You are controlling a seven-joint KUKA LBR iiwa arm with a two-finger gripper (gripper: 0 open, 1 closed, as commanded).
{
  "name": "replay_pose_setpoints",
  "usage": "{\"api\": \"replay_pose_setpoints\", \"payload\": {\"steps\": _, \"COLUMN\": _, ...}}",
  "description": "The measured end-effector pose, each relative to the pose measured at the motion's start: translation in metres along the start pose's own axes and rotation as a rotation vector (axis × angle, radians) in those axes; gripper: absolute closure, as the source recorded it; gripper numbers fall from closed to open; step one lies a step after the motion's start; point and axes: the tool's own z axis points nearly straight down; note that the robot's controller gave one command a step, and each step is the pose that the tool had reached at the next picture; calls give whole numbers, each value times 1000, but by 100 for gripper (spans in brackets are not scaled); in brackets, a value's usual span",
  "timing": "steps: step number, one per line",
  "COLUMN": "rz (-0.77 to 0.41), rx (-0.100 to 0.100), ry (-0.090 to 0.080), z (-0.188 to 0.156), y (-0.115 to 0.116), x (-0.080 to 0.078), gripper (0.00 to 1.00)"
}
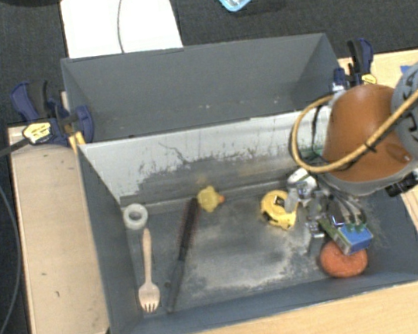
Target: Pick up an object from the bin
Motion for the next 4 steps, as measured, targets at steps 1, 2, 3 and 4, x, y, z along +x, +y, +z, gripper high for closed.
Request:
{"api": "replay_pose_setpoints", "payload": {"steps": 1, "rz": -14, "rx": -5, "ry": 3, "z": -11, "y": -25, "x": -27, "gripper": 0}}
{"api": "replay_pose_setpoints", "payload": {"steps": 2, "rz": -45, "rx": -7, "ry": -9, "z": 33, "y": -84, "x": -68, "gripper": 0}}
{"api": "replay_pose_setpoints", "payload": {"steps": 3, "rz": 10, "rx": -3, "ry": -9, "z": 17, "y": -36, "x": -73, "gripper": 0}}
{"api": "replay_pose_setpoints", "payload": {"steps": 4, "rz": 233, "rx": -9, "ry": -2, "z": -33, "y": -36, "x": -64, "gripper": 0}}
